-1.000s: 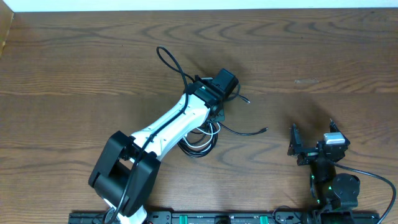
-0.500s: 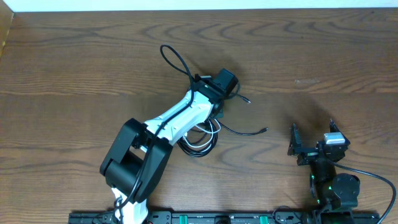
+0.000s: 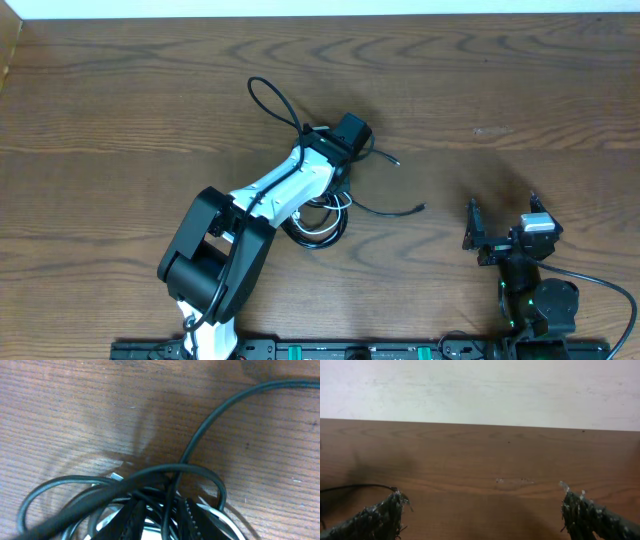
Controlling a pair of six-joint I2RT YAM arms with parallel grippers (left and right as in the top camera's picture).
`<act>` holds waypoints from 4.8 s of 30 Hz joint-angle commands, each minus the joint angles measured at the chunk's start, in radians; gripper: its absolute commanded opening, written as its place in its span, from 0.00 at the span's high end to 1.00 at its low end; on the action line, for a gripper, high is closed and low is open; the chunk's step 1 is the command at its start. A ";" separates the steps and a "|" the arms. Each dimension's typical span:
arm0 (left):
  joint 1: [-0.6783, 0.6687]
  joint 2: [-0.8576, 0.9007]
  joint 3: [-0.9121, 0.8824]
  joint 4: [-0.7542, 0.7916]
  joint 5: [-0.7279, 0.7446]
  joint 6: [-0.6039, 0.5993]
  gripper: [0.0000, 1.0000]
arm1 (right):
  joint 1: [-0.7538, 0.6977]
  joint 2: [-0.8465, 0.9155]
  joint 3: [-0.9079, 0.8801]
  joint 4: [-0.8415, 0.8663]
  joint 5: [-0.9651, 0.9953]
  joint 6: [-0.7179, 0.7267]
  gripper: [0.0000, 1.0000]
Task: Untangle cables
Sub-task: 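Lift the grasped black cables upward with the left gripper, then move the right gripper left toward the cable bundle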
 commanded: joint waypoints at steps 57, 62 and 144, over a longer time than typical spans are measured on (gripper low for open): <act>-0.024 -0.208 -0.066 0.122 0.180 0.166 0.92 | 0.005 -0.002 -0.001 -0.005 0.005 -0.011 0.01; -0.032 -0.170 -0.066 0.121 0.180 0.166 0.92 | 0.005 -0.002 -0.001 -0.005 0.005 -0.011 0.01; -0.014 -0.008 -0.082 0.454 0.228 0.304 0.92 | 0.005 -0.002 -0.001 0.014 -0.217 0.282 0.01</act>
